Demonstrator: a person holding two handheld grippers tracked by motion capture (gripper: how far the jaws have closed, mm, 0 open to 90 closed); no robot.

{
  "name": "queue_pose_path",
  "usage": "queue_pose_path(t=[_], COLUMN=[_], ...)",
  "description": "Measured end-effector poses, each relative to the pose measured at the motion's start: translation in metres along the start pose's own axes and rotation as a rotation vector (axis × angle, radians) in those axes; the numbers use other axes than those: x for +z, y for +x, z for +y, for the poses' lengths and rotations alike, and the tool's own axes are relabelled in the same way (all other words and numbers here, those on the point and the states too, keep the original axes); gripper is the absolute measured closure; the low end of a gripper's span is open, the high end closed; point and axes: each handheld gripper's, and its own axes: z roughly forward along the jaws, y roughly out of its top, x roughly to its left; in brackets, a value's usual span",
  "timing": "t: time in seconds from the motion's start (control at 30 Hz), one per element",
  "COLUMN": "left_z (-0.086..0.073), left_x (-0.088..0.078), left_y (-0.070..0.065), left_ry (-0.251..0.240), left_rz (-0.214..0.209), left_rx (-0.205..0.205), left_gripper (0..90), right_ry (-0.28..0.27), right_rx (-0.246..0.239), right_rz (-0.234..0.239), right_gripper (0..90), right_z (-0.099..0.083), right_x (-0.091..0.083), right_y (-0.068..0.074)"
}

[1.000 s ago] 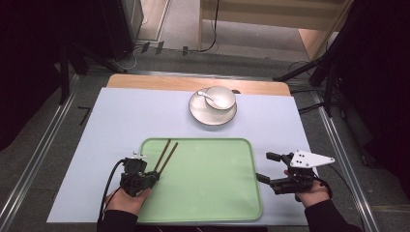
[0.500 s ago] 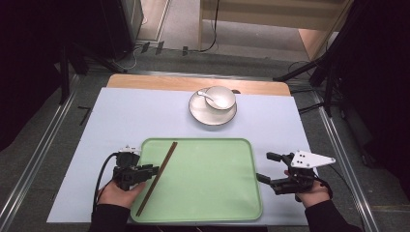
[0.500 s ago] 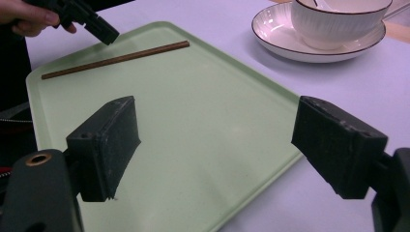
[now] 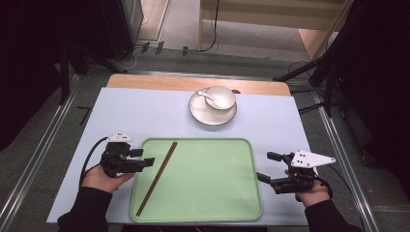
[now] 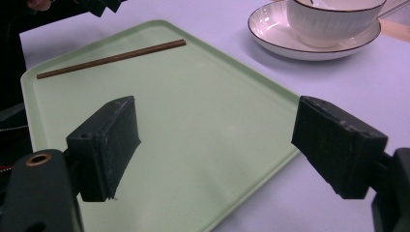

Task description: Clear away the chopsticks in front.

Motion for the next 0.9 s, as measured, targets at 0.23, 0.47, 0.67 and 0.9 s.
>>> queue_pose_path(t=[0.23,0.47,0.67,0.9], left_z=[-0.002,-0.01,-0.02,-0.03], left_x=[-0.01,-0.024,-0.033,-0.048], left_y=[0.012,0.024,0.03,0.036], left_ry=[0.004,-0.013,-0.022,-0.068], left_rz=[-0.026,-0.031,-0.016,0.013], left_rx=[0.054,0.061,0.061,0.053], left_gripper=[35.3,33.4,31.5,30.5], right_ry=[-0.005,-0.005,-0.009,-0.017], right_rx=[0.003,0.009,0.007,0.01], right_rz=[-0.01,-0.014,-0.019,-0.022], right_gripper=[17.1,17.1,17.1,17.1], right_z=[-0.001,-0.002,-0.003,-0.003], right_x=[-0.001,-0.003,-0.005,-0.008], right_y=[-0.001,-0.001,-0.001,-0.001])
